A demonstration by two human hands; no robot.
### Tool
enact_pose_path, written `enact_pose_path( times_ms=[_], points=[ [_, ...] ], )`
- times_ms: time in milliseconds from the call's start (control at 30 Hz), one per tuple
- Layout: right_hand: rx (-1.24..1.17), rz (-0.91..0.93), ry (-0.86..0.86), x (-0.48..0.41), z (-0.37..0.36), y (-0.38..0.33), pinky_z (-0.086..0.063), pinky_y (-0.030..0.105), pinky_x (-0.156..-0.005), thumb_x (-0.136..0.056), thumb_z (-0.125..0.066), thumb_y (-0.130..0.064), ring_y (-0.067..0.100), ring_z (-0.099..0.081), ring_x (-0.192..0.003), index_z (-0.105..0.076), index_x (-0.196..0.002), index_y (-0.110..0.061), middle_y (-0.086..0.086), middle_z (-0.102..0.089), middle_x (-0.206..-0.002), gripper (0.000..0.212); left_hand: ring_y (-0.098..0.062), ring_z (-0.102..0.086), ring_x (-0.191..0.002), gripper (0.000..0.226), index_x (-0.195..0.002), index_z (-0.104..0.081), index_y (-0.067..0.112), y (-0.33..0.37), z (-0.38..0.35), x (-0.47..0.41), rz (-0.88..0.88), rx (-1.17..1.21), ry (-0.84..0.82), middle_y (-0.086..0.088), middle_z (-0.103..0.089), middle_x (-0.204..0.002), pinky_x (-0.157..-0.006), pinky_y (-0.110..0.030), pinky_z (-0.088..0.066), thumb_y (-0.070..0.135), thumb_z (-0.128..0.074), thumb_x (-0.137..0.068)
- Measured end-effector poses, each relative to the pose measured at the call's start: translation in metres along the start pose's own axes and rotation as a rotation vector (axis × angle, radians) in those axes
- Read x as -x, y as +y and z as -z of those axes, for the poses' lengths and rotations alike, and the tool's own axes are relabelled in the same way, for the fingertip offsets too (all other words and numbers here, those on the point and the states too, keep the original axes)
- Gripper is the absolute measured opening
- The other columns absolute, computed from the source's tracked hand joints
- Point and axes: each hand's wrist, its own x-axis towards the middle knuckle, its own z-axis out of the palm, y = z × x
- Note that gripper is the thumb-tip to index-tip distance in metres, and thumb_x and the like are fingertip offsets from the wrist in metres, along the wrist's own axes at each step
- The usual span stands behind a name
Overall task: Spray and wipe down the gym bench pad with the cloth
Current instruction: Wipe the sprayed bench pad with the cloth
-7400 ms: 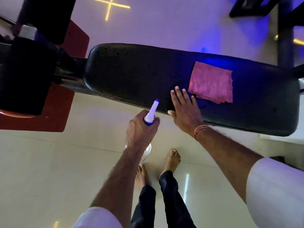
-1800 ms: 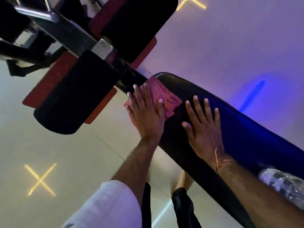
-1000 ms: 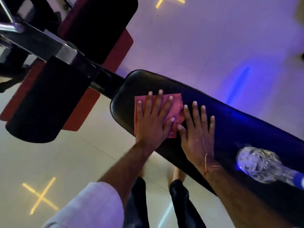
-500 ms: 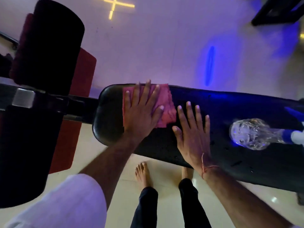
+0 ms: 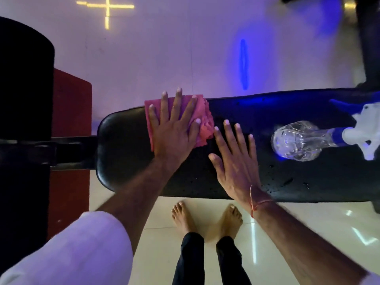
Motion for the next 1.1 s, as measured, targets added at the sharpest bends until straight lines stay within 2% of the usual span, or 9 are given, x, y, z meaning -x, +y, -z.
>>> enact_pose_path(
  times_ms=[167, 267, 367, 467, 533, 667, 833, 1000, 1100],
  points=[
    [-0.021, -0.024, -0.014, 0.003, 0.005, -0.003, -0.016, 0.062, -0.128, -0.108, -0.016, -0.059, 0.031, -0.010, -0.163, -0.021, -0.167, -0.025, 0.005, -0.011, -0.177, 0.068, -0.035, -0.002, -0.162, 0.062, -0.167, -0.016, 0.033, -0.006, -0.001, 0.037, -0.205, -0.020, -0.059, -0.003, -0.007, -0.176, -0.127, -0.064, -0.008, 0.054, -0.025, -0.109],
    [-0.033, -0.015, -0.017, 0.002, 0.007, -0.003, -0.014, 0.060, -0.129, -0.107, -0.015, -0.060, 0.031, -0.011, -0.163, -0.022, -0.167, -0.024, 0.005, -0.012, -0.176, 0.070, -0.034, -0.002, -0.162, 0.061, -0.167, -0.015, 0.033, -0.010, 0.000, 0.009, -0.158, -0.024, -0.014, -0.003, -0.007, -0.176, -0.128, -0.063, -0.006, 0.054, -0.022, -0.110],
    [-0.021, -0.016, -0.026, 0.005, 0.006, -0.004, -0.012, 0.059, -0.130, -0.107, -0.014, -0.060, 0.031, -0.009, -0.163, -0.020, -0.167, -0.024, 0.005, -0.011, -0.177, 0.071, -0.035, -0.003, -0.162, 0.060, -0.167, -0.015, 0.032, 0.004, -0.006, 0.042, -0.078, -0.019, 0.007, -0.004, -0.007, -0.176, -0.128, -0.061, -0.006, 0.051, -0.022, -0.111],
    [-0.030, -0.014, -0.053, 0.012, 0.008, -0.006, -0.010, 0.060, -0.130, -0.106, -0.015, -0.060, 0.031, -0.006, -0.163, -0.018, -0.168, -0.025, 0.005, -0.008, -0.177, 0.071, -0.034, -0.002, -0.162, 0.062, -0.167, -0.013, 0.030, -0.003, -0.007, 0.088, -0.182, -0.040, -0.052, -0.005, -0.006, -0.176, -0.128, -0.060, -0.008, 0.050, -0.025, -0.110],
    [-0.032, -0.004, -0.053, 0.017, 0.008, -0.005, -0.011, 0.061, -0.129, -0.106, -0.014, -0.060, 0.032, -0.007, -0.163, -0.019, -0.168, -0.025, 0.006, -0.008, -0.177, 0.071, -0.033, -0.003, -0.163, 0.062, -0.167, -0.013, 0.031, -0.018, -0.005, 0.080, -0.212, -0.034, -0.044, -0.003, -0.008, -0.176, -0.128, -0.059, -0.011, 0.050, -0.026, -0.110],
    [-0.021, 0.021, -0.065, 0.025, 0.005, -0.002, -0.007, 0.060, -0.130, -0.106, -0.013, -0.061, 0.031, -0.005, -0.164, -0.017, -0.168, -0.026, 0.005, -0.006, -0.177, 0.071, -0.034, -0.003, -0.162, 0.060, -0.167, -0.010, 0.032, -0.006, -0.012, 0.083, 0.047, -0.030, 0.042, -0.004, -0.005, -0.176, -0.129, -0.059, -0.009, 0.050, -0.020, -0.111],
    [-0.006, 0.090, -0.084, 0.043, 0.005, 0.000, -0.006, 0.059, -0.130, -0.106, -0.016, -0.057, 0.030, -0.003, -0.164, -0.014, -0.168, -0.027, 0.005, -0.003, -0.177, 0.069, -0.036, -0.007, -0.162, 0.061, -0.167, -0.014, 0.029, 0.020, -0.021, 0.138, 0.001, -0.027, 0.012, -0.007, -0.009, -0.176, -0.128, -0.060, -0.012, 0.051, -0.017, -0.110],
    [-0.022, 0.139, -0.042, 0.052, 0.001, 0.020, -0.012, 0.060, -0.129, -0.108, -0.021, -0.054, 0.031, -0.010, -0.163, -0.021, -0.167, -0.025, 0.004, -0.009, -0.177, 0.066, -0.037, -0.009, -0.161, 0.062, -0.166, -0.020, 0.030, 0.018, -0.026, 0.124, 0.333, -0.024, 0.165, -0.007, -0.014, -0.175, -0.128, -0.060, -0.007, 0.054, -0.021, -0.109],
    [-0.030, 0.171, -0.018, 0.056, 0.000, 0.026, -0.013, 0.060, -0.129, -0.108, -0.022, -0.054, 0.031, -0.011, -0.163, -0.023, -0.167, -0.024, 0.005, -0.010, -0.177, 0.066, -0.038, -0.009, -0.161, 0.060, -0.164, -0.029, 0.029, 0.068, -0.037, 0.144, 0.302, 0.069, 0.190, -0.008, -0.018, -0.174, -0.127, -0.063, -0.006, 0.050, -0.029, -0.109]
  ],
)
